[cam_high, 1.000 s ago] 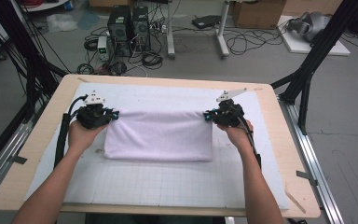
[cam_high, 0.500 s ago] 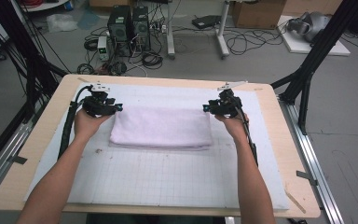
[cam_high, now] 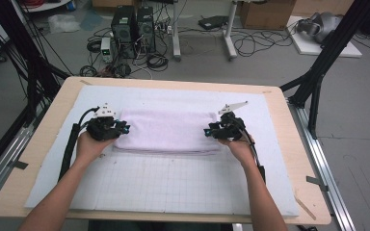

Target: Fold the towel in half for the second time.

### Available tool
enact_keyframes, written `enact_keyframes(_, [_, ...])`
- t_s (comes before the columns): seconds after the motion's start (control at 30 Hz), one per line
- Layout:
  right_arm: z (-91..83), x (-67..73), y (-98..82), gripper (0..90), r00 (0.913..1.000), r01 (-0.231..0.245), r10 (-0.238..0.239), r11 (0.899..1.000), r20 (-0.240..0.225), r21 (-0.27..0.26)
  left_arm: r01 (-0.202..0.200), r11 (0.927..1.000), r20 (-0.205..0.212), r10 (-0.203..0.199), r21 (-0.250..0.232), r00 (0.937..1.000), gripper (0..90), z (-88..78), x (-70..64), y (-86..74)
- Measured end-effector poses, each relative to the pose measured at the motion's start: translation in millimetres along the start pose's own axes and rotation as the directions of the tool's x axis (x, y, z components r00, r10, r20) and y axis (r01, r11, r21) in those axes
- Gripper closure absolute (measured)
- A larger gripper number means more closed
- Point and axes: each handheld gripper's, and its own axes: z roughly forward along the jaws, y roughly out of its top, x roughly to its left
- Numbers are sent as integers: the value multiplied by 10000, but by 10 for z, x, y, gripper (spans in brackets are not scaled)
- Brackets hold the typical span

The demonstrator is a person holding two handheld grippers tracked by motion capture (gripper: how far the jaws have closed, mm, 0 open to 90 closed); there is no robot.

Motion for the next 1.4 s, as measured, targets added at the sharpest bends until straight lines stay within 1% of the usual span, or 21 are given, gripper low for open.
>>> enact_keyframes(0.03, [8, 23, -29, 601, 9999, 101, -101, 9999, -52, 11, -31, 9999, 85, 30, 124, 10000, 749, -3, -19, -32])
enact_keyframes(0.07, [14, 51, -60, 609, 9999, 86, -85, 9999, -121, 54, -105, 9998, 152, 102, 178, 9998, 761, -11, -33, -67])
enact_keyframes(0.1, [22, 73, -89, 611, 9998, 188, -187, 9997, -95, 140, -63, 9998, 207, 59, 201, 9998, 768, -17, -44, -92])
enact_keyframes(0.17, [32, 108, -141, 611, 9997, 220, -219, 9994, -49, 282, -16, 9997, 342, 7, 261, 9994, 767, -41, -69, -151])
enact_keyframes(0.23, [42, 140, -206, 613, 9996, 282, -280, 9990, -70, 355, -88, 9996, 346, 78, 286, 9994, 767, -61, -93, -192])
enact_keyframes(0.3, [48, 158, -257, 613, 9994, 351, -352, 9985, 5, 408, -211, 9984, 354, 193, 523, 9992, 763, -71, -110, -238])
enact_keyframes(0.37, [41, 161, -296, 610, 9998, 168, -166, 9992, -65, 357, -256, 9970, 328, 232, 727, 9992, 750, -59, -121, -305])
enact_keyframes(0.43, [22, 162, -300, 604, 9999, 123, -120, 9993, -96, 351, -152, 9981, 321, 133, 597, 9994, 736, -67, -118, -345])
enact_keyframes(0.5, [10, 177, -294, 589, 9998, 198, -197, 9992, -39, 352, -95, 9984, 340, 76, 560, 9994, 718, -77, -120, -348])
enact_keyframes(0.53, [9, 178, -291, 572, 9997, 259, -258, 9991, -26, 329, -124, 9984, 319, 107, 548, 9994, 705, -86, -121, -345])
enact_keyframes(0.6, [-12, 193, -286, 532, 9999, 137, -137, 9997, -20, 225, -3, 9992, 353, -11, 395, 9994, 663, -120, -130, -332])
enact_keyframes(0.73, [-66, 237, -265, 447, 9999, 116, -117, 9999, -60, -69, 182, 9998, 371, -183, 29, 9991, 585, -210, -144, -308])
enact_keyframes(0.77, [-80, 251, -258, 426, 9999, 168, -168, 9998, 23, -142, 227, 9997, 354, -224, -79, 9991, 560, -238, -147, -305])
enact_keyframes(0.83, [-120, 289, -246, 400, 9999, 140, -140, 9996, -9, -264, 367, 9989, 335, -358, -285, 9988, 524, -285, -154, -305])
enact_keyframes(0.93, [-154, 323, -240, 340, 9999, 146, -145, 9993, 27, -355, 525, 9976, 300, -512, -443, 9982, 475, -342, -158, -318])
enact_keyframes(1.03, [-177, 346, -245, 284, 9999, 126, -125, 9994, 31, -316, 700, 9963, 299, -686, -496, 9972, 434, -381, -173, -347])
enact_keyframes(1.1, [-204, 368, -265, 261, 9999, 121, -118, 9995, 114, -293, 639, 9967, 284, -626, -497, 9976, 419, -401, -182, -364])
enact_keyframes(1.17, [-235, 386, -307, 257, 9996, 175, -164, 9985, 208, -528, 605, 9974, 304, -594, -381, 9978, 401, -415, -191, -376])
enact_keyframes(1.23, [-263, 394, -364, 224, 9997, 70, -57, 9981, 219, -616, 593, 9977, 329, -582, -339, 9978, 383, -432, -204, -387])
enact_keyframes(1.3, [-293, 411, -412, 213, 9996, -15, 34, 9979, 290, -654, 583, 9976, 309, -572, -360, 9979, 374, -452, -224, -399])
enact_keyframes(1.4, [-355, 454, -462, 195, 9990, 137, -104, 9970, 446, -764, 533, 9980, 320, -523, -344, 9981, 350, -496, -252, -418])
